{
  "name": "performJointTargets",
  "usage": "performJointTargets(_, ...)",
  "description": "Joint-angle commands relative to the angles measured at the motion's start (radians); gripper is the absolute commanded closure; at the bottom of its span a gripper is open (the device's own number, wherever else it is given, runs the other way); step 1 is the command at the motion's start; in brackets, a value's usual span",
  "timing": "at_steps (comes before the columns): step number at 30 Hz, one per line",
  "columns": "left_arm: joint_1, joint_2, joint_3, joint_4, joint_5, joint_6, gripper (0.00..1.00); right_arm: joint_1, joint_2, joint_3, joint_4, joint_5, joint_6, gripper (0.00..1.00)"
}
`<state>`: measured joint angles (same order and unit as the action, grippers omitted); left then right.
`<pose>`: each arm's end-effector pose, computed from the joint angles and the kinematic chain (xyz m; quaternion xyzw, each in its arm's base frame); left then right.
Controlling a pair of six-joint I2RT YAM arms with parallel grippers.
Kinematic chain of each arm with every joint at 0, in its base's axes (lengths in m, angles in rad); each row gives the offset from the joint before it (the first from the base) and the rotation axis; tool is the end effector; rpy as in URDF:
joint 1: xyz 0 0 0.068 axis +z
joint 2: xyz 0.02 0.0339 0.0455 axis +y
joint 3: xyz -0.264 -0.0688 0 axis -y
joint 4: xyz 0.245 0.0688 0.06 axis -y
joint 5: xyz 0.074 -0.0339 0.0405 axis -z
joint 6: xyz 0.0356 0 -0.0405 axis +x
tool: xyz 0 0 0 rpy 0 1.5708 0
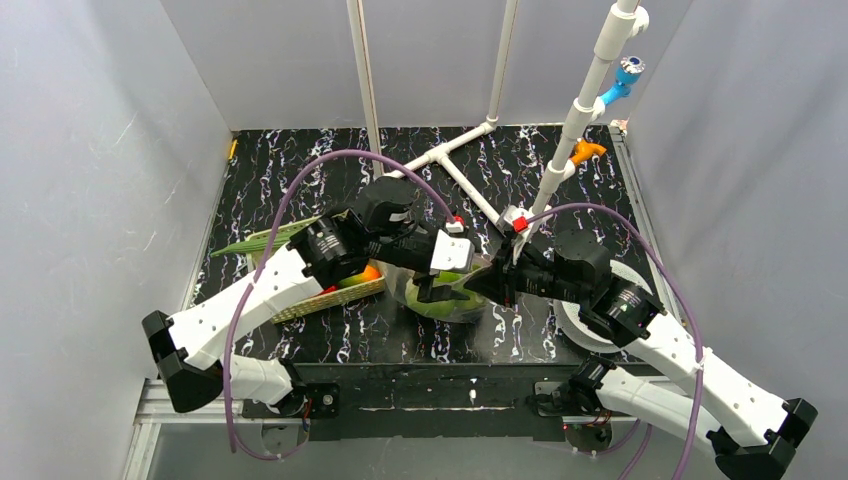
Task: Place the food in the zip-top bag and seal the zipper
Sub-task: Zip the zipper food storage bag at the center of the board.
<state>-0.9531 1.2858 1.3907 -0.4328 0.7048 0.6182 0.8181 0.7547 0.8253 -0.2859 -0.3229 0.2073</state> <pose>0.1427 -0.2407 0.4196 0.6818 0.3973 -0.3678 0.4920 0.1101 0.1341 0.3485 -0.3273 0.7030 0.4127 0.4779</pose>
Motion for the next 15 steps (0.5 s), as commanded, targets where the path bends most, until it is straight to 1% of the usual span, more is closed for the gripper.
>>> performJointTargets(1, -0.004, 0.022, 0.034, -0.061, -0.077, 0.05, 0.22, -0.005, -0.001, 0.054, 0.059, -0.026, 0.015, 0.99)
performJointTargets(5, -0.004, -0.007, -0.005, -0.033, -0.133, 0.045, 0.26, -0.006, 0.002, 0.053, 0.062, -0.041, 0.026, 0.99)
performJointTargets(7, -0.004, -0.034, -0.037, -0.015, -0.139, 0.049, 0.31, -0.006, -0.001, 0.052, 0.063, -0.036, 0.029, 0.99)
performJointTargets(10, -0.004, -0.065, -0.087, 0.015, -0.192, 0.05, 0.44, -0.007, -0.003, 0.056, 0.061, -0.029, 0.033, 0.99)
performJointTargets(12, -0.004, -0.091, -0.118, 0.047, -0.212, 0.035, 0.59, -0.007, -0.004, 0.06, 0.059, -0.027, 0.033, 0.99)
performJointTargets(13, -0.004, -0.106, -0.135, 0.069, -0.213, 0.033, 0.64, -0.007, -0.004, 0.062, 0.058, -0.026, 0.033, 0.99)
performJointTargets(14, -0.004, -0.122, -0.154, 0.088, -0.212, 0.028, 0.71, -0.007, -0.003, 0.062, 0.059, -0.023, 0.034, 0.98)
performJointTargets(15, -0.004, -0.135, -0.169, 0.103, -0.211, 0.028, 0.78, -0.007, -0.003, 0.063, 0.058, -0.019, 0.035, 0.97)
